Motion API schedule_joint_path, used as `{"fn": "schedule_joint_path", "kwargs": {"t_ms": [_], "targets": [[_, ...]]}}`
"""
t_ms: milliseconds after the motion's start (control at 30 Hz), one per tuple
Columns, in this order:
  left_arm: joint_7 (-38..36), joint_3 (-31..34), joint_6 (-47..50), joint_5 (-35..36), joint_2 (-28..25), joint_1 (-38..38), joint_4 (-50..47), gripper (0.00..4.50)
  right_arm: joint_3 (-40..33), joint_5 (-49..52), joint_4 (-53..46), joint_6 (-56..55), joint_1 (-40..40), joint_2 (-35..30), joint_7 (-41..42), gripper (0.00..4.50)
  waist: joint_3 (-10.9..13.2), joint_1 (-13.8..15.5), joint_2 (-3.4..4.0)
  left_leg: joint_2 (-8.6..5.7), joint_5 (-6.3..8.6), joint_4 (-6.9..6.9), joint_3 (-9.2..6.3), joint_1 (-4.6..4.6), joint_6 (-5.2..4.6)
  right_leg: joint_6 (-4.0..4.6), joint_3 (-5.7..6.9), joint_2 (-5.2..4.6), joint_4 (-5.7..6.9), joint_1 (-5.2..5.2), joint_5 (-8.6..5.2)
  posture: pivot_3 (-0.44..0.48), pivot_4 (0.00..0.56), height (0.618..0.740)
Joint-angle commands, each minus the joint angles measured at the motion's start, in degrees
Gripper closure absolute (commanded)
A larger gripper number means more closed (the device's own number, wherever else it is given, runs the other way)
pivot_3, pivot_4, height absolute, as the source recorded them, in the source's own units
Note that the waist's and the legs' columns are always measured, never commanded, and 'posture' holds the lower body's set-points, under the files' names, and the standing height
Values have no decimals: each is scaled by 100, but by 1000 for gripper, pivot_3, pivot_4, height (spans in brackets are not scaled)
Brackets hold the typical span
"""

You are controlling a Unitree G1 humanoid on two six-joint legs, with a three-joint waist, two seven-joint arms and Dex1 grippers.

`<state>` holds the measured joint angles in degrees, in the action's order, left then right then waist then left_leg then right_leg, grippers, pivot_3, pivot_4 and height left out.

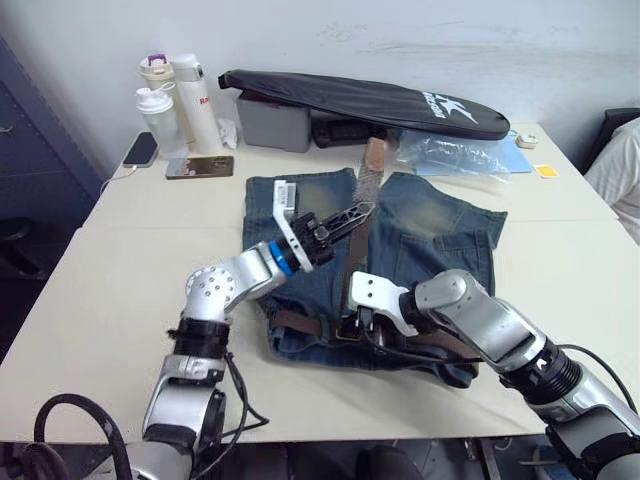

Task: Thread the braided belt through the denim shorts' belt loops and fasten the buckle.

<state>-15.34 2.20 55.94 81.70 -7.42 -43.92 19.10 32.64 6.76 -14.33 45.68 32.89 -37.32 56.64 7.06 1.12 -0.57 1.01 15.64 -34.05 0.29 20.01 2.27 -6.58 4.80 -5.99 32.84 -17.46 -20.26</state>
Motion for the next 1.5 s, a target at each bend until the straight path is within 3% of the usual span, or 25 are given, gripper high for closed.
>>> {"fn": "schedule_joint_path", "kwargs": {"t_ms": [33, 433, 767, 1133, 1333, 1500], "targets": [[-703, 188, -147, -278, 289, -691, 228, 4500, 1309, -747, 1127, 369, -935, -71, -234, 4489, -1, -2, -1, 0, 0, 0, 5, -1, 0, 0, -1, 0, 0, -1, 0, 0, 150, 740], [-2141, 327, -320, -1720, 1296, -2187, 2155, 4500, 1158, -751, 1326, 571, -1289, 172, -403, 4489, -13, -23, -13, 41, 65, 2, -1, -74, -25, 17, -41, 25, -41, 8, 5, 0, 150, 740], [-2780, 690, -301, -2507, 1501, -2544, 2640, 4500, 1259, -874, 1284, 581, -1256, 143, -471, 4489, -17, -29, 0, 71, 78, 1, 1, -79, -33, 27, -46, 25, -41, -1, 13, 0, 150, 740], [-2557, 1091, 531, -2308, 1403, -1699, 1213, 4500, 714, -897, 1849, 328, -1213, 513, -873, 4489, -4, -137, 21, 74, 82, 8, -21, -79, -33, 46, -58, 29, -42, -6, 30, 0, 150, 740], [-1960, 1816, 765, -1982, 1192, -1429, 858, 4500, 440, -644, 971, 847, -1279, 105, -573, 4489, 5, -115, 32, 70, 81, 7, -29, -82, -32, 44, -73, 34, -42, -10, 36, 0, 150, 740], [-1580, 2379, 730, -1718, 1104, -1489, 839, 4500, 925, -551, 577, 1649, -1044, -64, -326, 4489, 37, 43, 45, 48, 80, 3, -36, -54, -35, 27, -101, 7, -47, -26, 46, 0, 150, 740]]}}
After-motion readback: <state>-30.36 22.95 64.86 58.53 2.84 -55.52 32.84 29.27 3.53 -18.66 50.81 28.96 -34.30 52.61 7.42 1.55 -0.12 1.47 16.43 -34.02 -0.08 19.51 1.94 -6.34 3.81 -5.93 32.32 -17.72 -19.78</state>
